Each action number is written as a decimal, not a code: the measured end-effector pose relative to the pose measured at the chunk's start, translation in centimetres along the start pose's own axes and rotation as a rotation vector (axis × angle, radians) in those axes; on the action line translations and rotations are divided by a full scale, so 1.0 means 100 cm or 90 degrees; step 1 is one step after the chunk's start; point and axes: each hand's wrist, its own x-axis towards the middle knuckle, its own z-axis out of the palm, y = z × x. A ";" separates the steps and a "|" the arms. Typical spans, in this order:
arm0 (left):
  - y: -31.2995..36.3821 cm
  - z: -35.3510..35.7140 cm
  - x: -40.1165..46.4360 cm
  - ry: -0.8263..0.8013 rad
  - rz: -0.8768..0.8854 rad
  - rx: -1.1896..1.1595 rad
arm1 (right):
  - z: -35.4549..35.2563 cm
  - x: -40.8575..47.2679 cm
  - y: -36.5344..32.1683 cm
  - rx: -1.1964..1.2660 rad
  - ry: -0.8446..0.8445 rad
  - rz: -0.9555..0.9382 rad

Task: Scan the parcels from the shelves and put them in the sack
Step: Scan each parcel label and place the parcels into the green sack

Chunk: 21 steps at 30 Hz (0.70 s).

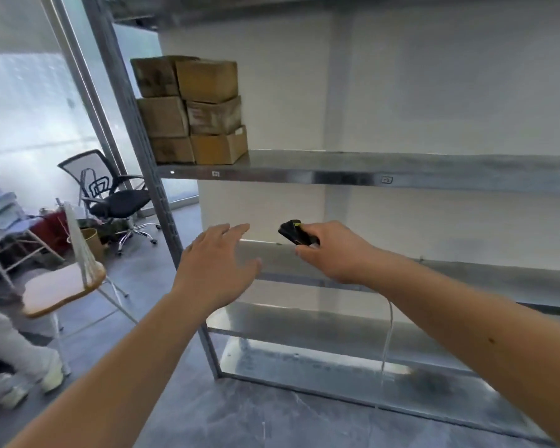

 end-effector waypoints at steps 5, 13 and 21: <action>-0.034 -0.017 0.061 0.009 0.018 -0.005 | -0.006 0.059 -0.021 -0.005 0.007 -0.038; -0.079 -0.033 0.176 0.046 0.062 0.043 | -0.031 0.175 -0.045 0.005 0.009 -0.079; -0.110 -0.067 0.282 0.145 0.116 0.035 | -0.065 0.280 -0.072 -0.027 0.061 -0.122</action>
